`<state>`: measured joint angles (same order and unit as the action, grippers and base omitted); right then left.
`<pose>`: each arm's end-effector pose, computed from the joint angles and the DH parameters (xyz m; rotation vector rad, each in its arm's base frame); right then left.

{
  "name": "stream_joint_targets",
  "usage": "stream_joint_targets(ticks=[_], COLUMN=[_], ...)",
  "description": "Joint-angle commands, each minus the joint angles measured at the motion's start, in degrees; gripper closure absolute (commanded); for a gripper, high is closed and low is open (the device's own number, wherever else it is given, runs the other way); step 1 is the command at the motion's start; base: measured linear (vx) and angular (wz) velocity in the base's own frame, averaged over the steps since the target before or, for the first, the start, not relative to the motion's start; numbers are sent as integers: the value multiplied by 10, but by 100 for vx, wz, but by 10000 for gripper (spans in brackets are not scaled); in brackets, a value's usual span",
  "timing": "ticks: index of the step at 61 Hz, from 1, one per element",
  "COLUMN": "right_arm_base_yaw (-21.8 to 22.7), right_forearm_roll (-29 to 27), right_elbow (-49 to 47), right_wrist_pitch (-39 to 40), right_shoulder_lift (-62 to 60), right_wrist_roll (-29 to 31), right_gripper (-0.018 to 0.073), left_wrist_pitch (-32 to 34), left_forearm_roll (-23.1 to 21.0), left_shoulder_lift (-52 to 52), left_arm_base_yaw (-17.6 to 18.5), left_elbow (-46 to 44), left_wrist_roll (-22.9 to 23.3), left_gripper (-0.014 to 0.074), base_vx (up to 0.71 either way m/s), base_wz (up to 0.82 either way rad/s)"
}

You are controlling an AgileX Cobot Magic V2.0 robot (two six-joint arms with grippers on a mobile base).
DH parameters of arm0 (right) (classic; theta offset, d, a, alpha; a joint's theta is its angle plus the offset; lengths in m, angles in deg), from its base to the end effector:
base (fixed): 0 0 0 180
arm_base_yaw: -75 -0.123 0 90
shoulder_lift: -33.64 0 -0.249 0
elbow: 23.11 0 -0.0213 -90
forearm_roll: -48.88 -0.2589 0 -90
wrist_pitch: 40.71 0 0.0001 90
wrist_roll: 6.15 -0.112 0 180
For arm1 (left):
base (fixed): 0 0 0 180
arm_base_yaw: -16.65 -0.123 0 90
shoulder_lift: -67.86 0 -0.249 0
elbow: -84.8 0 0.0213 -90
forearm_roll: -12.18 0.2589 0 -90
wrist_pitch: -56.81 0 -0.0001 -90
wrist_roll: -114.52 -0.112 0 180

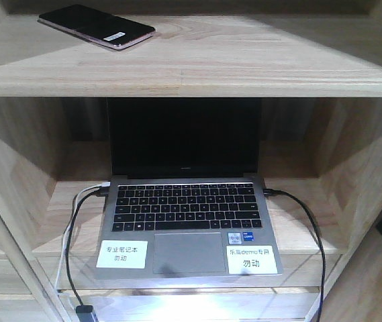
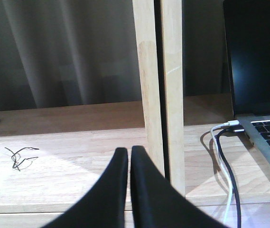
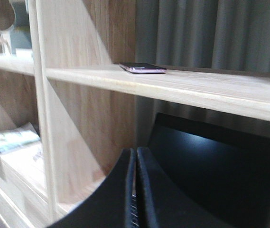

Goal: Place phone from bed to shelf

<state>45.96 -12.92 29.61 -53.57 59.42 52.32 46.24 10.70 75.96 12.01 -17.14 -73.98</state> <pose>0.1069 0.0846 0.3140 -0.4999 1.4224 0.5930 0.1212 0.0093 0.1835 0.0390 1.6899 0.1490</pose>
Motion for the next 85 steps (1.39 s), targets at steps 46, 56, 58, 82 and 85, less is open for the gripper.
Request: stream_joint_targets(ticks=[46, 56, 58, 82, 85], right_arm_base_yaw=[90, 190, 206, 292, 292], right_forearm_roll=[569, 566, 567, 584, 584], right_elbow=[1, 51, 61, 208, 234], right_wrist_pitch=[35, 35, 35, 69, 82], right_shoulder_lift=[5, -13, -21, -169, -184], right_wrist_roll=[-593, -614, -614, -612, -612], right_gripper=[566, 566, 566, 566, 566], left_wrist_pitch=[41, 41, 41, 41, 41], left_forearm_roll=[-5, -5, -5, -5, -5], left_shoulder_lift=[-6, -6, -6, -6, -6], left_arm_base_yaw=[1, 1, 1, 1, 1], left_elbow=[-13, -13, -13, -13, -13], left_wrist_roll=[3, 3, 3, 3, 3], left_gripper=[595, 595, 595, 595, 595], base_vx=[0, 0, 0, 0, 0], base_wz=[0, 0, 0, 0, 0])
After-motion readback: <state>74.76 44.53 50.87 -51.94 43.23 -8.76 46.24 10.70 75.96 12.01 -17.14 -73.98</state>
